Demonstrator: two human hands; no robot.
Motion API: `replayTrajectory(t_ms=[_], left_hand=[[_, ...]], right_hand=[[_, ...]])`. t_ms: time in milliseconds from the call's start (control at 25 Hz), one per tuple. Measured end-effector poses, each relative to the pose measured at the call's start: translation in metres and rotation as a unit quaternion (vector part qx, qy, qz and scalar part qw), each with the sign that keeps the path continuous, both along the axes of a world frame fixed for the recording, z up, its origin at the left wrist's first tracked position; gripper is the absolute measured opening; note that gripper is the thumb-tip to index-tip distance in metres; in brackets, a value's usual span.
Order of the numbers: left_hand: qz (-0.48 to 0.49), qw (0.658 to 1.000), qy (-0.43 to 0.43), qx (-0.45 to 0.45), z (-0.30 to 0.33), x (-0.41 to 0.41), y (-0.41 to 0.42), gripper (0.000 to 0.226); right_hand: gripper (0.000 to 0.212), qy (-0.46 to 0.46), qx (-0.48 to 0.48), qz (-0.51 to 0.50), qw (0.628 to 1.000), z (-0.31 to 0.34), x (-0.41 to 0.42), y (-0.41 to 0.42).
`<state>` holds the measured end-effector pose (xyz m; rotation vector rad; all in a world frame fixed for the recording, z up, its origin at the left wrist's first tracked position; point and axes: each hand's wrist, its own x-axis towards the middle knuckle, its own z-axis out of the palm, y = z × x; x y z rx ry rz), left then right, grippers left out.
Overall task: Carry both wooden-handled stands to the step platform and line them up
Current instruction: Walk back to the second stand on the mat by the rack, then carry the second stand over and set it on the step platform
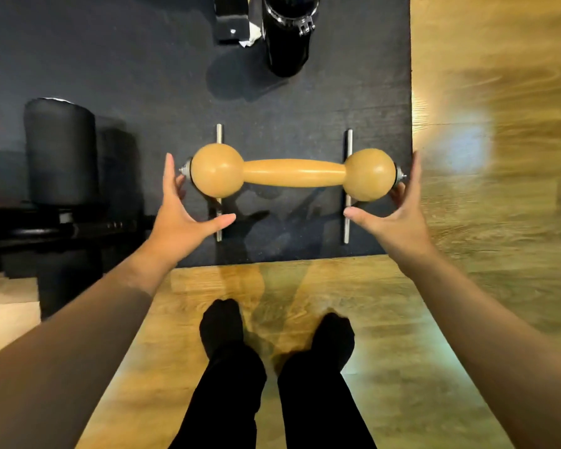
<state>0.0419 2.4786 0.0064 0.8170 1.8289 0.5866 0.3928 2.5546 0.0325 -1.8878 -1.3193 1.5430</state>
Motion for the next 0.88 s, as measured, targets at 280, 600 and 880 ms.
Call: replayTrajectory(t_ms=[280,600,880], left_hand=[[0.085,0.995,-0.034,-0.029,-0.057,0.031,0.003,0.112],[0.217,0.969,-0.099,-0.065,-0.066,0.028,0.027,0.051],[0.225,0.971,-0.069,-0.051,-0.062,0.022,0.031,0.011]], right_hand=[[0.099,0.027,-0.086,-0.067,0.994,-0.065,-0.019,-0.005],[0.04,0.017,-0.152,-0.091,0.984,-0.088,-0.016,0.026],[0.022,0.032,-0.179,-0.151,0.972,-0.072,-0.02,0.017]])
